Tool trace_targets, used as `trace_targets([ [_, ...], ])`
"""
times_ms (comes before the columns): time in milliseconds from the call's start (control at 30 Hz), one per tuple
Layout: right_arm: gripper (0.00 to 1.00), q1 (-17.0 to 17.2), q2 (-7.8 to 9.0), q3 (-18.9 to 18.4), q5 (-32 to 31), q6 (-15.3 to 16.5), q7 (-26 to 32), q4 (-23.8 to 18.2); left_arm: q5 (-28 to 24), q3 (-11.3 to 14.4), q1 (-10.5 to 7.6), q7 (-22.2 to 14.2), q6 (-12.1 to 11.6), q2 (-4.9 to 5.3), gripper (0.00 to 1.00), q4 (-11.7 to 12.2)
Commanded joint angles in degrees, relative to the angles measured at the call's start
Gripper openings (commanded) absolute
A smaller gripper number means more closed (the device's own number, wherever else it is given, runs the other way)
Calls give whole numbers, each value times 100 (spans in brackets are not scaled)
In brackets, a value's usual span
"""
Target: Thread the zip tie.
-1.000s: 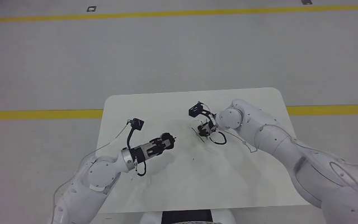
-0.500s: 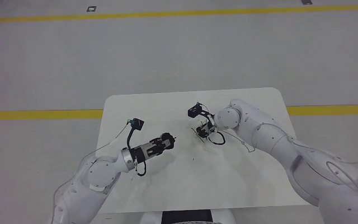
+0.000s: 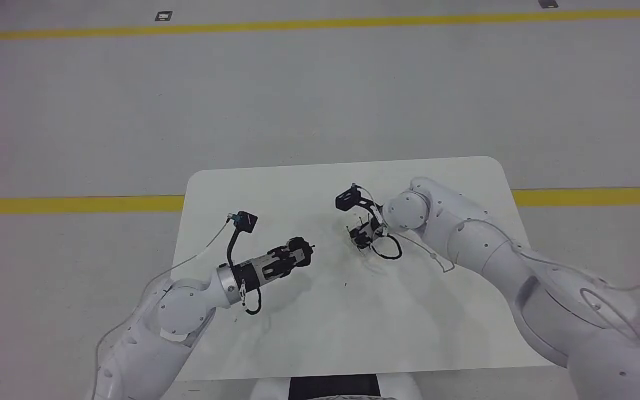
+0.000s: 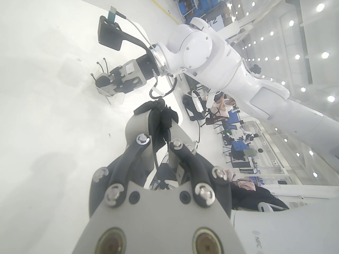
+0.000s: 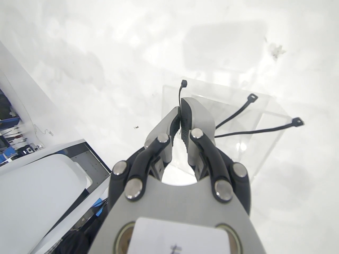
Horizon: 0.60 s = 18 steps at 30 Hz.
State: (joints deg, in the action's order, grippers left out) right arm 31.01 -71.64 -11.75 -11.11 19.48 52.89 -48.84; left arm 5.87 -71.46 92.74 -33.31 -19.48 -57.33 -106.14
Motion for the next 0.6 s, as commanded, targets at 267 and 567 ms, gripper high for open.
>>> trace_targets([
  [267,0,-74,113,-72,-19,0,-162,-101,0,0,0,0,0,0,0,0],
  [567,0,24,651,-482,56,0,-445,-899,0,0,0,0,0,0,0,0],
])
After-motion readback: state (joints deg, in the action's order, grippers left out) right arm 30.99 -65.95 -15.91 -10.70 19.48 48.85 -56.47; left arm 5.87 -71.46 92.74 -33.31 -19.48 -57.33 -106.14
